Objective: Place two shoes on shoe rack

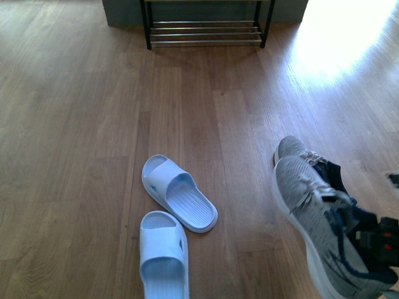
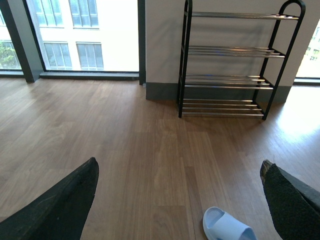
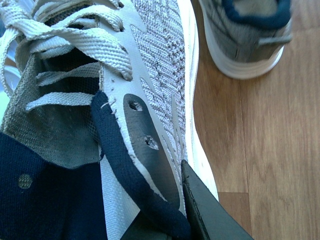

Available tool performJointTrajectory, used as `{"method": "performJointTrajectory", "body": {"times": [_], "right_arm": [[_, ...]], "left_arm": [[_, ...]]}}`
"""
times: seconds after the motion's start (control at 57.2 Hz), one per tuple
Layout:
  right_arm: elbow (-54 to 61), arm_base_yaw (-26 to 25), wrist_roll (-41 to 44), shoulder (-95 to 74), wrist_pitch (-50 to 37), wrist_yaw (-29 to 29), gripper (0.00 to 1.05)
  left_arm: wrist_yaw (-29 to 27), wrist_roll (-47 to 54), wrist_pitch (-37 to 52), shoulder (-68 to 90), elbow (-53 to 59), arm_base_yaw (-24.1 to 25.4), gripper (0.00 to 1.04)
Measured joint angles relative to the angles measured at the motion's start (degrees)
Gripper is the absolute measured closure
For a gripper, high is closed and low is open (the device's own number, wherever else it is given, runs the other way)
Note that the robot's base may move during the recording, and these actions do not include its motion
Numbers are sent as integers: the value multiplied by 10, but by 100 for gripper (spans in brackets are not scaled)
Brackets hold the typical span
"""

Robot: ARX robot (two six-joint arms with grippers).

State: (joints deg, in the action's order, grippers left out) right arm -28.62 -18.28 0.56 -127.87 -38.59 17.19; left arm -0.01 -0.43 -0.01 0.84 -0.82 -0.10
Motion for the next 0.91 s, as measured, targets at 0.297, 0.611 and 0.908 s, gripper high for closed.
{"method": "performJointTrajectory", "body": {"times": [0.297,0.611,0.908], "right_arm": [[55,-101,-21,421,208,91,104],[85,-144,-25,605,279,126,104],[87,-144,-25,605,280,126,104]], "left_arm": [[0,0,0,0,0,0,9],[0,0,0,0,0,0,9],[-1,0,0,0,0,0,9]]}}
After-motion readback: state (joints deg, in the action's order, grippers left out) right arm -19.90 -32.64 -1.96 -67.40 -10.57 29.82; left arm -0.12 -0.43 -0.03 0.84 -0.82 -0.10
